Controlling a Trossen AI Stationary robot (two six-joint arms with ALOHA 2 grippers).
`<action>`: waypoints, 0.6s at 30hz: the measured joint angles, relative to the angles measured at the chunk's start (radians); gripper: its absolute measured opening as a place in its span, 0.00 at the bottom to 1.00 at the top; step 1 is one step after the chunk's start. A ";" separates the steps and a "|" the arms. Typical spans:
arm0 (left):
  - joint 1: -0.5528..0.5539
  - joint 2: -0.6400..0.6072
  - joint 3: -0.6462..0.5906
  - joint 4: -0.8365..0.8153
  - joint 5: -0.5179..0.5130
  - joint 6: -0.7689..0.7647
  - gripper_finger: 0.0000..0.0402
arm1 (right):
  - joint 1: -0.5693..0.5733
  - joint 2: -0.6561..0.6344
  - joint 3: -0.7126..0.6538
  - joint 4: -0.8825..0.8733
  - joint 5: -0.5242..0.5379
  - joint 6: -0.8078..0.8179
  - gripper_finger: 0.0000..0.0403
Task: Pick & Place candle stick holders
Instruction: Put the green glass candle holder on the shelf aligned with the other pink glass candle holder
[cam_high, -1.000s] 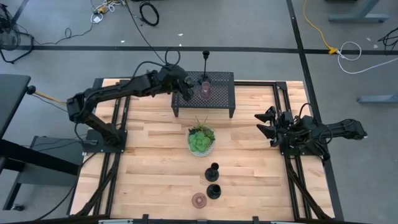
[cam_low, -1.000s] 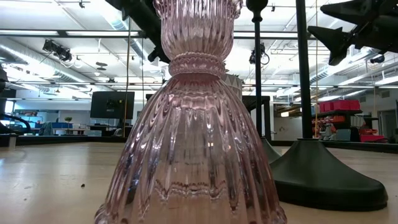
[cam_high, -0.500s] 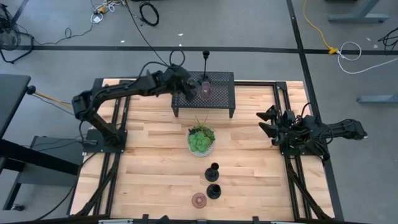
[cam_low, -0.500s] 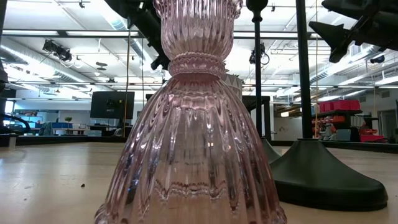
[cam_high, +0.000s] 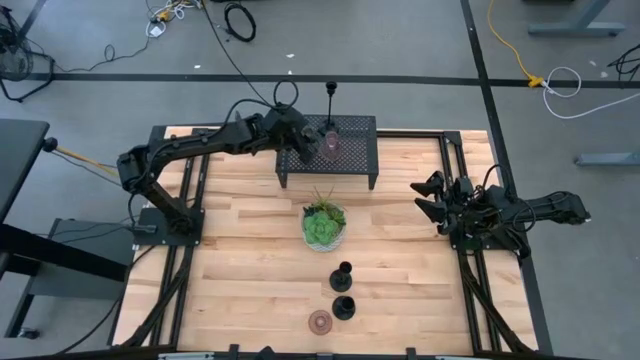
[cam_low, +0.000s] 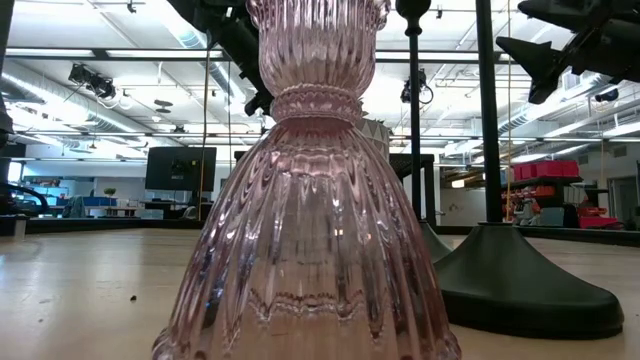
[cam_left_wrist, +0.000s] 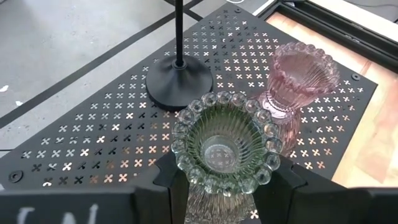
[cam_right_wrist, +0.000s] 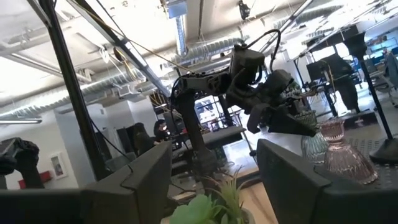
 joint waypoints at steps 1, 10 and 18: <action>0.000 0.000 0.000 -0.002 0.000 0.000 0.35 | 0.000 0.000 0.000 0.000 0.001 0.001 0.59; 0.000 0.000 0.000 -0.013 -0.001 -0.019 0.39 | 0.000 0.000 0.000 -0.005 -0.001 0.023 0.59; 0.001 0.000 0.000 -0.051 -0.012 -0.010 0.40 | 0.000 0.013 0.000 0.007 -0.138 0.028 0.59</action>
